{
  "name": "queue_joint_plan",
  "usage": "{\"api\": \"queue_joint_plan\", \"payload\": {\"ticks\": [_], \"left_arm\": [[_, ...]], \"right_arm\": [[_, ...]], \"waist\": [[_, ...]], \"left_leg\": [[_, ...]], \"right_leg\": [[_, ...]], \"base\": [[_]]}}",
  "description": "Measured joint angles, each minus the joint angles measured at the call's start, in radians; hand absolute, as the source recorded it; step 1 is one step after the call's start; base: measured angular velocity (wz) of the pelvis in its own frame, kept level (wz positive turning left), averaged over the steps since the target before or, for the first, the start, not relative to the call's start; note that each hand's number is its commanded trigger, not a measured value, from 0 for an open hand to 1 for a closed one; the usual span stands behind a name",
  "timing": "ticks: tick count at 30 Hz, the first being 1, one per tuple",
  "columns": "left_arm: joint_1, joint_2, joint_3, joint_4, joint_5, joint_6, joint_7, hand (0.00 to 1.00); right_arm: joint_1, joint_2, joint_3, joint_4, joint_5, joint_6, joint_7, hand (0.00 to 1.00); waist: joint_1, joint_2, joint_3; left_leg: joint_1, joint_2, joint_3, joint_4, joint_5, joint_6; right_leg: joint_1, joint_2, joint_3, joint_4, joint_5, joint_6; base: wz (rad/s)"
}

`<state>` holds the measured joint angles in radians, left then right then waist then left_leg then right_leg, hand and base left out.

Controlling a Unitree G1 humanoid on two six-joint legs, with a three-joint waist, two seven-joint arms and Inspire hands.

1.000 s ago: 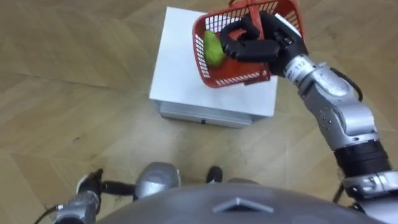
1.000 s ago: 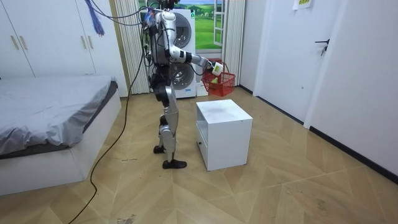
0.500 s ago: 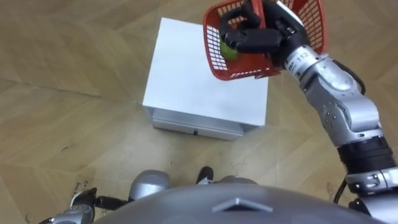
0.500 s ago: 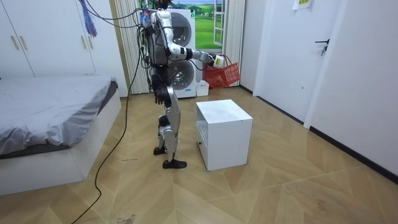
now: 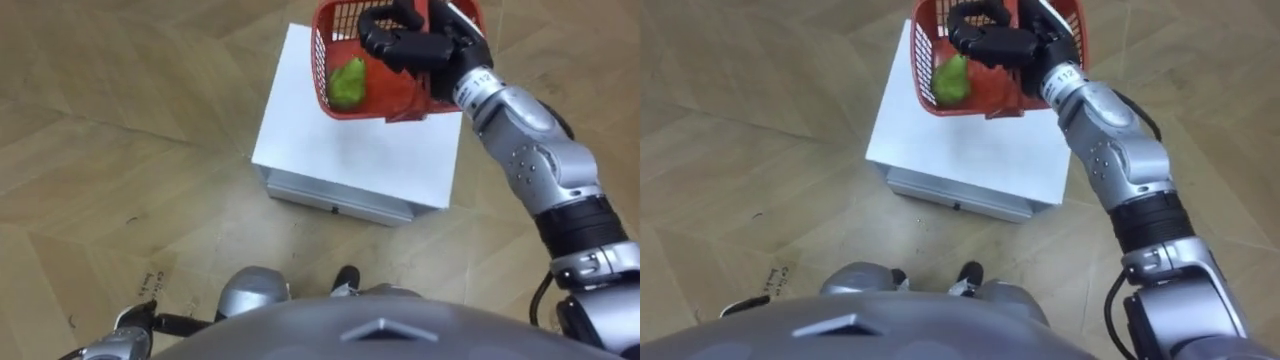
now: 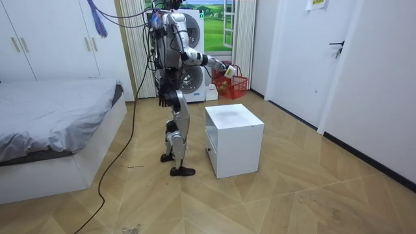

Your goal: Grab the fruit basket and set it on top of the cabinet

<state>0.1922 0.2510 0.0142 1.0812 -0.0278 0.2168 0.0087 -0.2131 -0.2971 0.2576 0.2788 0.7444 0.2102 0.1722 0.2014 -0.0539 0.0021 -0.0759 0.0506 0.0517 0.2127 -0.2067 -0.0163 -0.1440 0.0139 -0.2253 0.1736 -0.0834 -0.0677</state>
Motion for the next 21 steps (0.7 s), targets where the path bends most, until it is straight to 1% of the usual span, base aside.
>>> {"api": "queue_joint_plan", "payload": {"ticks": [2, 3, 4, 6, 7, 9, 10, 11, 12, 13, 15, 16, 17, 18, 21], "left_arm": [[0.001, 0.000, -0.010, -0.001, -0.001, 0.007, 0.000, 0.00], [0.003, 0.000, -0.021, -0.001, -0.001, 0.016, -0.001, 0.00], [0.002, 0.000, -0.028, 0.000, -0.001, 0.022, -0.003, 0.00], [0.002, 0.002, -0.031, 0.004, -0.001, 0.022, -0.004, 0.00], [0.002, 0.004, -0.040, 0.008, -0.001, 0.022, -0.004, 0.00], [0.003, 0.005, -0.059, 0.011, -0.002, 0.023, -0.004, 0.00], [0.005, 0.005, -0.067, 0.008, -0.002, 0.024, -0.007, 0.00], [0.006, 0.005, -0.069, 0.007, -0.002, 0.024, -0.011, 0.00], [0.006, 0.005, -0.076, 0.003, -0.003, 0.024, -0.022, 0.00], [0.006, 0.004, -0.081, 0.001, -0.003, 0.024, -0.030, 0.00], [0.006, 0.004, -0.087, -0.001, -0.002, 0.023, -0.041, 0.00], [0.009, 0.004, -0.093, -0.001, -0.002, 0.024, -0.043, 0.00], [0.012, 0.004, -0.095, -0.001, -0.002, 0.024, -0.043, 0.00], [0.015, 0.004, -0.097, -0.001, -0.003, 0.024, -0.046, 0.00], [0.016, 0.003, -0.098, -0.001, -0.003, 0.023, -0.051, 0.00]], "right_arm": [[0.000, 0.005, 0.002, 0.009, 0.017, 0.000, -0.011, 1.00], [-0.005, 0.012, 0.003, 0.026, 0.031, 0.000, -0.014, 1.00], [-0.018, 0.023, 0.004, 0.056, 0.041, 0.000, -0.018, 1.00], [-0.034, 0.039, 0.006, 0.110, 0.048, 0.000, -0.018, 1.00], [-0.038, 0.046, 0.015, 0.144, 0.060, -0.001, -0.021, 1.00], [-0.039, 0.048, 0.038, 0.172, 0.074, 0.000, -0.024, 1.00], [-0.039, 0.056, 0.042, 0.186, 0.074, 0.000, -0.028, 1.00], [-0.038, 0.061, 0.042, 0.189, 0.074, 0.000, -0.029, 1.00], [-0.038, 0.064, 0.045, 0.196, 0.079, -0.001, -0.030, 1.00], [-0.039, 0.065, 0.045, 0.208, 0.079, -0.001, -0.030, 1.00], [-0.039, 0.068, 0.046, 0.233, 0.079, -0.005, -0.035, 1.00], [-0.038, 0.077, 0.055, 0.260, 0.078, -0.012, -0.040, 1.00], [-0.036, 0.080, 0.055, 0.276, 0.077, -0.013, -0.041, 1.00], [-0.032, 0.090, 0.059, 0.299, 0.071, -0.013, -0.044, 1.00], [-0.022, 0.110, 0.071, 0.300, 0.069, -0.016, -0.050, 1.00]], "waist": [[0.003, 0.004, 0.0024], [0.004, 0.010, 0.0025], [0.000, 0.018, 0.0074], [0.000, 0.026, 0.0105], [0.000, 0.032, 0.0102], [0.002, 0.039, 0.0079], [0.002, 0.043, 0.0067], [0.002, 0.045, 0.0070], [0.001, 0.051, 0.0080], [0.000, 0.057, 0.0061], [0.000, 0.063, 0.0067], [0.001, 0.066, 0.0079], [0.001, 0.067, 0.0084], [0.001, 0.070, 0.0106], [0.001, 0.076, 0.0117]], "left_leg": [[-0.026, -0.002, 0.001, 0.017, 0.000, 0.000], [-0.038, -0.003, 0.002, 0.023, 0.000, 0.000], [-0.045, -0.004, 0.001, 0.024, 0.001, 0.002], [-0.056, -0.005, 0.000, 0.025, 0.002, 0.003], [-0.061, -0.005, -0.002, 0.026, 0.001, 0.003], [-0.077, -0.006, -0.005, 0.027, 0.001, 0.003], [-0.092, -0.006, -0.008, 0.030, 0.002, 0.003], [-0.099, -0.007, -0.008, 0.034, 0.002, 0.003], [-0.111, -0.007, -0.010, 0.048, 0.002, 0.004], [-0.128, -0.008, -0.010, 0.060, 0.003, 0.004], [-0.139, -0.011, -0.008, 0.062, 0.003, 0.005], [-0.141, -0.011, -0.004, 0.062, 0.004, 0.006], [-0.141, -0.011, -0.002, 0.062, 0.004, 0.006], [-0.144, -0.011, -0.001, 0.062, 0.004, 0.006], [-0.170, -0.015, 0.004, 0.064, 0.008, 0.012]], "right_leg": [[-0.022, -0.005, -0.003, 0.013, 0.000, 0.000], [-0.031, -0.009, -0.007, 0.016, 0.000, 0.000], [-0.035, -0.011, -0.011, 0.017, 0.000, 0.000], [-0.039, -0.013, -0.016, 0.017, 0.000, 0.000], [-0.041, -0.014, -0.020, 0.017, -0.001, 0.001], [-0.055, -0.015, -0.022, 0.020, -0.001, 0.001], [-0.071, -0.016, -0.023, 0.027, -0.002, -0.001], [-0.079, -0.018, -0.024, 0.032, -0.004, -0.001], [-0.088, -0.019, -0.027, 0.033, -0.004, -0.001], [-0.100, -0.023, -0.033, 0.037, -0.004, -0.001], [-0.114, -0.029, -0.050, 0.049, -0.010, 0.000], [-0.117, -0.030, -0.051, 0.050, -0.010, 0.000], [-0.117, -0.030, -0.051, 0.050, -0.011, 0.000], [-0.118, -0.032, -0.054, 0.050, -0.011, 0.001], [-0.148, -0.038, -0.053, 0.064, -0.013, 0.001]], "base": [[0.08], [0.07], [0.09], [0.10], [0.08], [0.07], [0.04], [0.07], [0.11], [0.13], [0.13], [0.08], [0.00], [0.07], [0.02]]}}
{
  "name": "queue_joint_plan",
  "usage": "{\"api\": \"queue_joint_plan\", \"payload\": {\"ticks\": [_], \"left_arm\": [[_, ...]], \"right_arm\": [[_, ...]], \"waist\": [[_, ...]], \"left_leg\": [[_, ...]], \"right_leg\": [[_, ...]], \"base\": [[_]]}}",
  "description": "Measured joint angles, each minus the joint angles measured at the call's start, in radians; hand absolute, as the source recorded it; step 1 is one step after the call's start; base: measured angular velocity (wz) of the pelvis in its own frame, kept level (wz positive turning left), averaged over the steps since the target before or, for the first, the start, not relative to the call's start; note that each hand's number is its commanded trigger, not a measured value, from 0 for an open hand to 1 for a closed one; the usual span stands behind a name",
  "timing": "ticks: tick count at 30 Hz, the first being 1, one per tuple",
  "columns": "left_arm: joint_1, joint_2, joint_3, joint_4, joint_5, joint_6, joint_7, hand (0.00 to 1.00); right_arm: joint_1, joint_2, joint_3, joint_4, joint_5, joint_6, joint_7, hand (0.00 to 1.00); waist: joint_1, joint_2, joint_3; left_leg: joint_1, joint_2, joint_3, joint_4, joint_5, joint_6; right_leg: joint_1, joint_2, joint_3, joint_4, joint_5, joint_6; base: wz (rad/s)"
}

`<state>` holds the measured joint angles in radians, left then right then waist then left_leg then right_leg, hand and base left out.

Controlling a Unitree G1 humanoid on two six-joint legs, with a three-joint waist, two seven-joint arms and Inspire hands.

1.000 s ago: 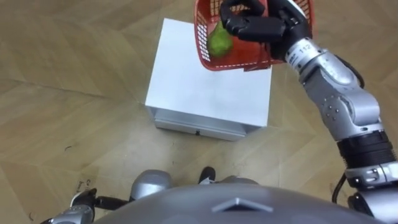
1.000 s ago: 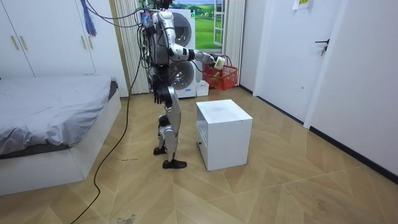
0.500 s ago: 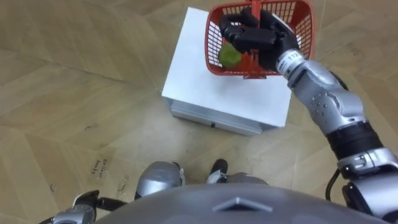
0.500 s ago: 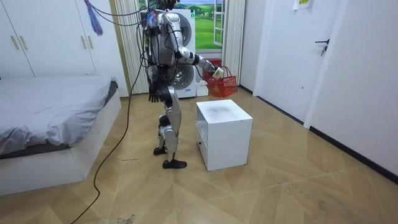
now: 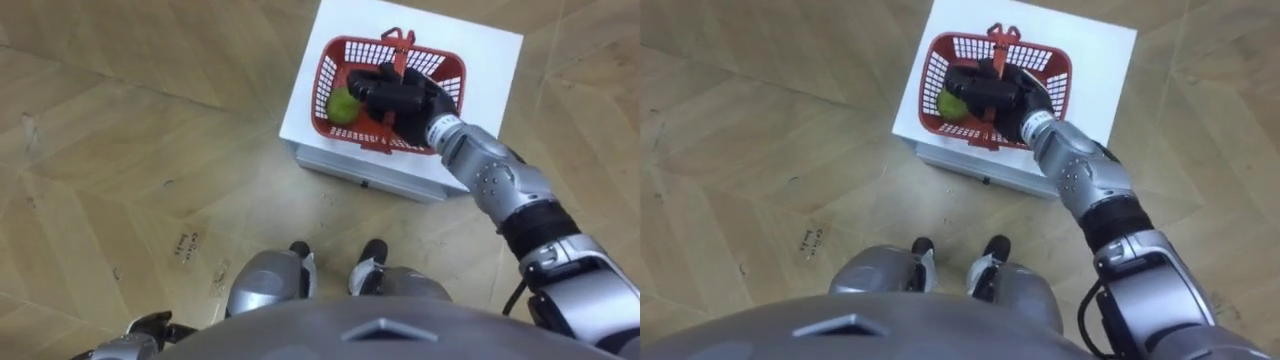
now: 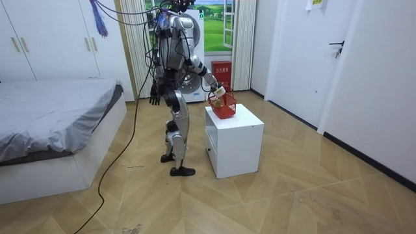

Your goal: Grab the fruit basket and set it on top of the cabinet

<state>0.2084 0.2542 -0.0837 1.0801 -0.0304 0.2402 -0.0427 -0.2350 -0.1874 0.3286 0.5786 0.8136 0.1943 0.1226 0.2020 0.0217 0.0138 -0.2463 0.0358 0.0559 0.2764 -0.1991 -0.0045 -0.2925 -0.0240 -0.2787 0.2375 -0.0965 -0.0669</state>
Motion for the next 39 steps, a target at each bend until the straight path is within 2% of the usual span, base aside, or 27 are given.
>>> {"api": "queue_joint_plan", "payload": {"ticks": [4, 13, 17, 18, 19, 20, 22, 29, 36, 39], "left_arm": [[0.003, -0.003, -0.024, 0.000, 0.000, 0.000, -0.010, 0.00], [0.011, -0.004, -0.038, 0.000, -0.024, 0.000, -0.010, 0.00], [0.011, -0.004, -0.050, 0.002, -0.048, 0.000, -0.010, 0.00], [0.012, -0.004, -0.059, 0.002, -0.053, -0.001, -0.010, 0.00], [0.012, -0.004, -0.060, 0.002, -0.058, -0.001, -0.011, 0.00], [0.012, -0.004, -0.060, 0.002, -0.060, -0.001, -0.010, 0.00], [0.012, -0.004, -0.079, 0.002, -0.077, -0.001, -0.009, 0.00], [0.013, -0.004, -0.086, 0.009, -0.096, -0.007, -0.008, 0.00], [0.018, -0.005, -0.077, 0.035, -0.096, -0.033, -0.015, 0.00], [0.024, -0.005, -0.076, 0.044, -0.096, -0.033, -0.015, 0.00]], "right_arm": [[0.006, 0.009, 0.002, 0.036, -0.003, -0.027, -0.003, 1.00], [0.029, 0.020, 0.000, 0.075, -0.003, -0.069, 0.005, 1.00], [0.028, 0.023, 0.001, 0.087, -0.005, -0.074, 0.034, 0.99], [0.028, 0.024, 0.000, 0.087, -0.009, -0.074, 0.035, 0.81], [0.028, 0.024, 0.000, 0.088, -0.010, -0.074, 0.041, 0.51], [0.028, 0.023, 0.000, 0.088, -0.010, -0.074, 0.043, 0.00], [0.030, 0.023, 0.000, 0.094, -0.009, -0.074, 0.054, 0.00], [0.043, 0.022, 0.000, 0.115, -0.012, -0.072, 0.070, 0.00], [0.054, 0.018, -0.020, 0.114, -0.001, -0.073, 0.072, 0.00], [0.053, 0.014, -0.032, 0.114, -0.001, -0.073, 0.072, 0.00]], "waist": [[-0.004, 0.019, -0.0023], [-0.009, 0.022, -0.0039], [-0.014, 0.023, -0.0039], [-0.017, 0.024, -0.0038], [-0.024, 0.024, -0.0036], [-0.028, 0.024, -0.0036], [-0.035, 0.026, -0.0027], [-0.033, 0.025, -0.0020], [-0.028, 0.024, -0.0016], [-0.026, 0.024, -0.0013]], "left_leg": [[-0.014, -0.008, -0.004, 0.002, 0.004, 0.006], [-0.038, -0.016, -0.001, 0.001, 0.008, 0.012], [-0.058, -0.016, 0.000, 0.001, 0.011, 0.016], [-0.058, -0.017, 0.001, 0.001, 0.011, 0.016], [-0.058, -0.019, 0.000, 0.001, 0.012, 0.017], [-0.058, -0.020, 0.000, 0.001, 0.012, 0.017], [-0.058, -0.029, 0.000, 0.003, 0.012, 0.018], [-0.061, -0.033, 0.003, 0.015, 0.012, 0.018], [-0.047, -0.032, 0.032, 0.025, 0.012, 0.018], [-0.041, -0.032, 0.038, 0.023, 0.010, 0.021]], "right_leg": [[-0.011, -0.012, -0.010, 0.008, -0.006, 0.006], [-0.036, -0.027, -0.023, 0.023, -0.016, 0.014], [-0.066, -0.036, -0.023, 0.045, -0.023, 0.015], [-0.069, -0.039, -0.023, 0.052, -0.025, 0.016], [-0.072, -0.043, -0.023, 0.060, -0.030, 0.017], [-0.073, -0.043, -0.023, 0.061, -0.030, 0.017], [-0.076, -0.048, -0.023, 0.071, -0.035, 0.018], [-0.091, -0.059, -0.013, 0.099, -0.049, 0.016], [-0.083, -0.061, -0.004, 0.114, -0.052, 0.015], [-0.083, -0.063, 0.001, 0.124, -0.056, 0.016]], "base": [[0.07], [0.07], [0.00], [0.03], [0.00], [0.03], [0.00], [0.00], [-0.03], [-0.02]]}}
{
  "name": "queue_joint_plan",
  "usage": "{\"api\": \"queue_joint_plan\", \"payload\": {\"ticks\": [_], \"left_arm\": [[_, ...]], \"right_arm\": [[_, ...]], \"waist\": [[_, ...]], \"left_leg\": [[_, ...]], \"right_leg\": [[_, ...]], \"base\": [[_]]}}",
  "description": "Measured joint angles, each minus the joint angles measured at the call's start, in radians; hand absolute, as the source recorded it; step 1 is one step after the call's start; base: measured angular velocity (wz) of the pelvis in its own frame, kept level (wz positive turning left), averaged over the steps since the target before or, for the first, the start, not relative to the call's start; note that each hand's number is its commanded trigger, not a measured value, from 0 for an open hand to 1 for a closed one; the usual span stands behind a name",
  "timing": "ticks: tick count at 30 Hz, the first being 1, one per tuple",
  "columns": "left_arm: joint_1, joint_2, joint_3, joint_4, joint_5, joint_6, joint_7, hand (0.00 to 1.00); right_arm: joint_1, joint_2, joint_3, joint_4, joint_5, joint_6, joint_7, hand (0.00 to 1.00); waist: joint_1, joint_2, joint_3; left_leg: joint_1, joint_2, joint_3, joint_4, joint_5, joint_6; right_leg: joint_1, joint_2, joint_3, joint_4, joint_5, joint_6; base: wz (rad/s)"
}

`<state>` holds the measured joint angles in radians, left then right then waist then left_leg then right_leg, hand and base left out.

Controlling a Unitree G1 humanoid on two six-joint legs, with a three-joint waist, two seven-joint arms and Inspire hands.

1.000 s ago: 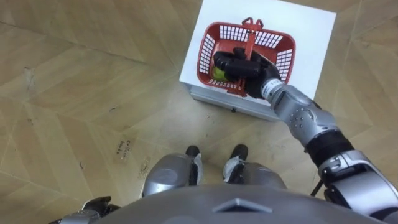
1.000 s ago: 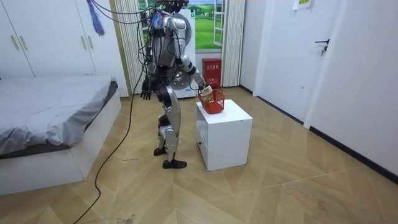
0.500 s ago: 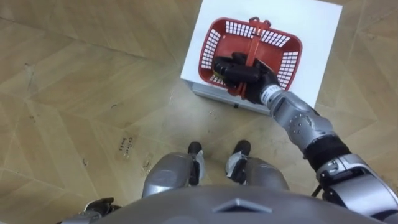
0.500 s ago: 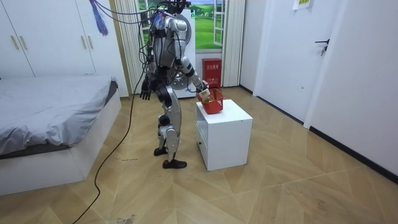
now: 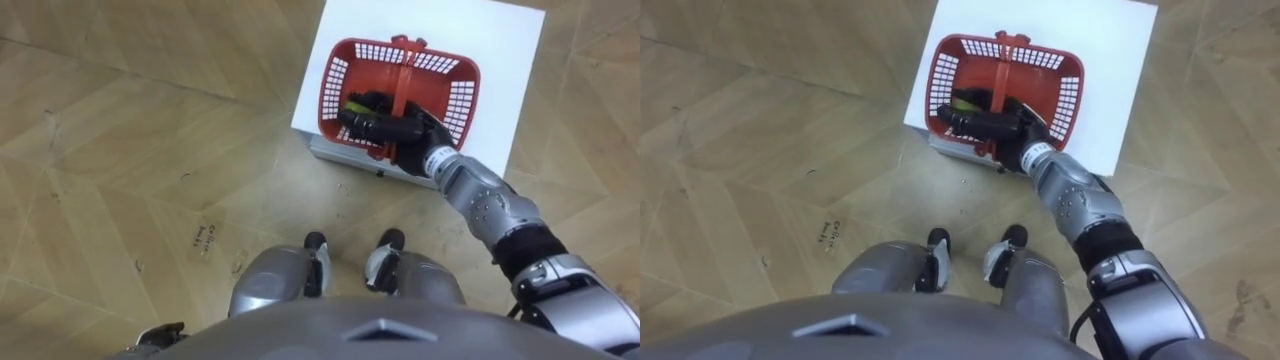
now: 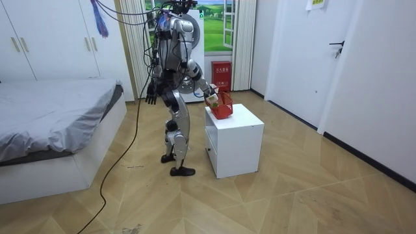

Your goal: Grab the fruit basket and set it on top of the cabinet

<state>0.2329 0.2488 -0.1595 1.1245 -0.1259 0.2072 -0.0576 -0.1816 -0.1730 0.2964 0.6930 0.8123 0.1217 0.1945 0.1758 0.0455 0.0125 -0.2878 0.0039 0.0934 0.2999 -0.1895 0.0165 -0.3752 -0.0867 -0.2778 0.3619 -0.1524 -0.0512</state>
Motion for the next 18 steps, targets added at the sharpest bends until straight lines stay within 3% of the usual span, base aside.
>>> {"api": "queue_joint_plan", "payload": {"ticks": [18], "left_arm": [[0.003, 0.001, 0.004, -0.001, 0.003, 0.000, -0.042, 0.00]], "right_arm": [[0.010, -0.021, -0.003, -0.048, 0.011, -0.001, -0.009, 0.00]], "waist": [[0.011, -0.004, -0.0036]], "left_leg": [[0.023, 0.003, 0.016, 0.001, 0.000, 0.000]], "right_leg": [[0.025, 0.003, 0.003, -0.002, 0.001, 0.000]], "base": [[0.00]]}}
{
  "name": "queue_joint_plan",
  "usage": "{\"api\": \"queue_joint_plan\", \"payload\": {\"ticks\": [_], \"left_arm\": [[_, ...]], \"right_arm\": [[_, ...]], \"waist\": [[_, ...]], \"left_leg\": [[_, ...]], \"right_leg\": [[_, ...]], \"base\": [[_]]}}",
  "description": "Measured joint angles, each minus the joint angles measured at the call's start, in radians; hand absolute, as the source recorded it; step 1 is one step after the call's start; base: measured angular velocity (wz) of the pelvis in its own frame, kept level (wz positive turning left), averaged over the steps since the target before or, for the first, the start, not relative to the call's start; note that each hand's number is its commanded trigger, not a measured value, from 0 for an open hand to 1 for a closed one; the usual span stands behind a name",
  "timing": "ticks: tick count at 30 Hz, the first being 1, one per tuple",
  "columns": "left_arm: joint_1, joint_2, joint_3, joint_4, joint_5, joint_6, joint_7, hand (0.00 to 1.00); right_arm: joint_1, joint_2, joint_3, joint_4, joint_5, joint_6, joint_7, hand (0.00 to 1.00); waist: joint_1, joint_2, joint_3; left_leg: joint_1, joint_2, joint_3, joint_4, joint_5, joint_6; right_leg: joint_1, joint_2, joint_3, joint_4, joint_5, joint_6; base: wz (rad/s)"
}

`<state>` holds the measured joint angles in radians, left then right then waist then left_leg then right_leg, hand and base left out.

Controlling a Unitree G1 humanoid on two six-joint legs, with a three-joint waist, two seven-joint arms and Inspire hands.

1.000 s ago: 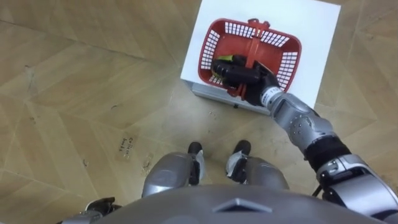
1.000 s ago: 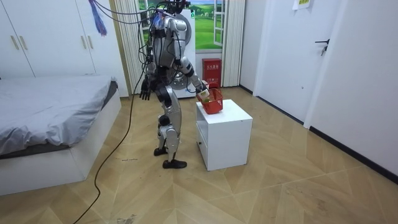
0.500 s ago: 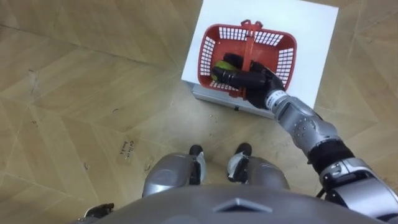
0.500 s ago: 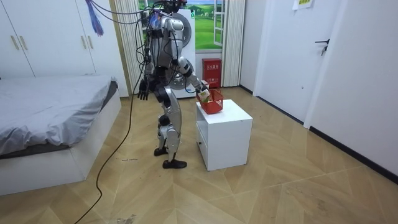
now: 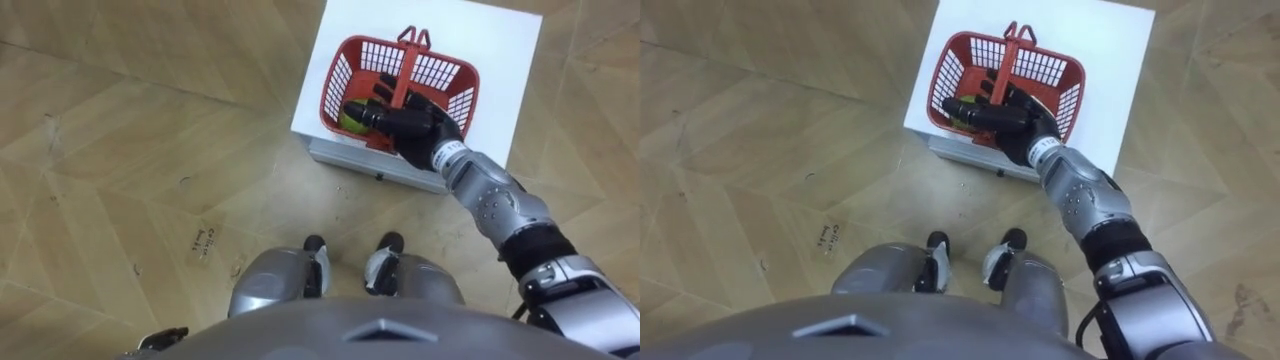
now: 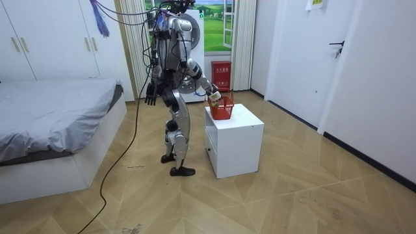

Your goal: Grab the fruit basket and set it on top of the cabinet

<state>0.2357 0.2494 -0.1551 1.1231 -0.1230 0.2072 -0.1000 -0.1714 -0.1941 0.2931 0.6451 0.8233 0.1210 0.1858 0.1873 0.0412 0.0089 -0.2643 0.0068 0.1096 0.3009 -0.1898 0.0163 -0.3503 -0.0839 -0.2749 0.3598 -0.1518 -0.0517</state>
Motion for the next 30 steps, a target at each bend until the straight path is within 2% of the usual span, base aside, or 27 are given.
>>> {"api": "queue_joint_plan", "payload": {"ticks": [5, 9, 20, 26, 28, 30], "left_arm": [[0.002, -0.001, 0.010, -0.003, 0.001, 0.002, -0.003, 0.00], [0.009, -0.001, 0.020, -0.003, 0.006, 0.003, -0.013, 0.00], [0.008, -0.001, 0.020, -0.003, 0.004, 0.002, -0.002, 0.00], [0.015, -0.001, 0.036, -0.005, 0.006, 0.001, 0.000, 0.00], [0.022, -0.001, 0.040, -0.005, 0.006, 0.000, -0.001, 0.00], [0.022, -0.001, 0.045, -0.004, 0.006, 0.000, -0.002, 0.00]], "right_arm": [[0.015, -0.004, 0.002, -0.004, -0.009, 0.000, 0.016, 0.00], [0.031, -0.003, 0.015, -0.004, -0.010, 0.000, 0.021, 0.00], [0.035, -0.002, 0.020, -0.029, -0.005, 0.000, 0.019, 0.00], [0.053, -0.011, 0.010, -0.036, -0.043, 0.000, 0.012, 0.00], [0.072, -0.027, -0.003, -0.041, -0.066, 0.000, 0.004, 0.00], [0.083, -0.053, -0.010, -0.056, -0.073, 0.001, -0.005, 0.00]], "waist": [[0.013, -0.001, -0.0013], [0.012, 0.000, -0.0034], [0.004, -0.006, -0.0050], [-0.021, -0.018, -0.0057], [-0.023, -0.022, -0.0099], [-0.025, -0.028, -0.0098]], "left_leg": [[0.028, 0.005, 0.000, -0.001, -0.008, 0.000], [0.054, 0.015, -0.001, 0.000, -0.017, -0.005], [0.084, 0.016, 0.001, -0.019, -0.018, -0.006], [0.094, 0.016, 0.005, -0.020, -0.018, -0.006], [0.106, 0.016, 0.005, -0.031, -0.018, -0.006], [0.106, 0.016, 0.006, -0.033, -0.018, -0.006]], "right_leg": [[0.029, 0.004, -0.002, -0.002, -0.003, 0.000], [0.066, 0.016, -0.002, -0.019, -0.003, -0.001], [0.091, 0.023, 0.001, -0.036, -0.002, 0.000], [0.104, 0.026, 0.006, -0.057, 0.000, 0.003], [0.112, 0.029, 0.010, -0.064, 0.001, 0.005], [0.110, 0.029, 0.012, -0.063, 0.001, 0.005]], "base": [[0.02], [0.00], [-0.02], [-0.01], [-0.04], [-0.02]]}}
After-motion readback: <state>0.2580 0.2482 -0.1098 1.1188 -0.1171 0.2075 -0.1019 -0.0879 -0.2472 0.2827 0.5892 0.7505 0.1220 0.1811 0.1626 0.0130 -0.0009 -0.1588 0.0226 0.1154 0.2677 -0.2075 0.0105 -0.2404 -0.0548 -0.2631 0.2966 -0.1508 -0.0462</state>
